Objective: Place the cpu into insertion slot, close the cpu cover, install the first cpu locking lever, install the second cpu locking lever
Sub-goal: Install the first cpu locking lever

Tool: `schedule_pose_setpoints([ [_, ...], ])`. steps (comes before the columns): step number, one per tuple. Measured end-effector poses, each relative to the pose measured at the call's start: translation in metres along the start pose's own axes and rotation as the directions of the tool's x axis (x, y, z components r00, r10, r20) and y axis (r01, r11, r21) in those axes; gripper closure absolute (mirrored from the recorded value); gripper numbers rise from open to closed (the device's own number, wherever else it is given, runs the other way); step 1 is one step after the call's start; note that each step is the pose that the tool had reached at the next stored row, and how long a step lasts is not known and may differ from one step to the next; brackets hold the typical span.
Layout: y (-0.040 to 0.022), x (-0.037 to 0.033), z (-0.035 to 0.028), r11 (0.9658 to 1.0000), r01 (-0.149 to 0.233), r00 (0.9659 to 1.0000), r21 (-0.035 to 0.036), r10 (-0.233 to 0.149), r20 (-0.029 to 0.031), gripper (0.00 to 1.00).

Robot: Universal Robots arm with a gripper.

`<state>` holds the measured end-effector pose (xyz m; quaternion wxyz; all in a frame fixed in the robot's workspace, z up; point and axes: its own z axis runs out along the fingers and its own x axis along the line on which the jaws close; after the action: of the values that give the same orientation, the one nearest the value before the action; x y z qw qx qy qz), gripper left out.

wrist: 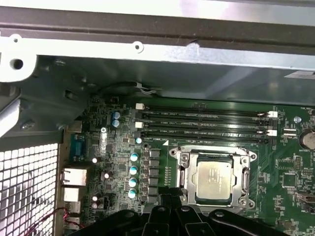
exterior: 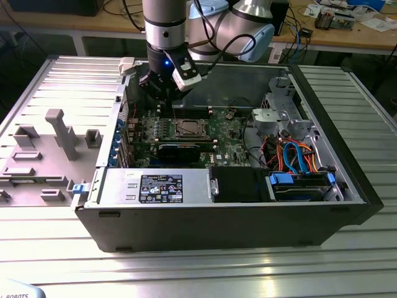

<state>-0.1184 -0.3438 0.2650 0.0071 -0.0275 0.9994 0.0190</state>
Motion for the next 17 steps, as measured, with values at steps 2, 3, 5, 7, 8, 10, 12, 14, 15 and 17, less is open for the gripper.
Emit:
schedule_pose_setpoints([
  [2,0.0017,0.0015,0.0,1.0,0.0,1.0,0.0001,0.0,-0.0002,0.89],
  [3,0.002,0.002,0.0,1.0,0.0,1.0,0.0001,0.0,-0.0001,0.89],
  [5,0.0022,0.0024,0.0001,1.0,0.0,1.0,0.0,0.0,0.0,0.89],
  [7,0.0022,0.0029,0.0,1.0,0.0,1.0,0.0,0.0,-0.0001,0.89],
  [8,0.0022,0.0029,0.0,1.0,0.0,1.0,0.0001,0.0,-0.0001,0.89],
  [10,0.0023,0.0029,0.0001,1.0,0.0,1.0,0.0,0.0,-0.0001,0.89],
  [12,0.0022,0.003,0.0,1.0,0.0,1.0,0.0,0.0,-0.0001,0.89],
  [14,0.0023,0.0032,0.0,1.0,0.0,1.0,0.0,0.0,0.0,0.89],
  [15,0.0024,0.0034,0.0001,1.0,0.0,1.0,0.0,0.0,0.0,0.89],
  [17,0.0028,0.0042,0.0,1.0,0.0,1.0,0.0001,0.0,-0.0002,0.89],
])
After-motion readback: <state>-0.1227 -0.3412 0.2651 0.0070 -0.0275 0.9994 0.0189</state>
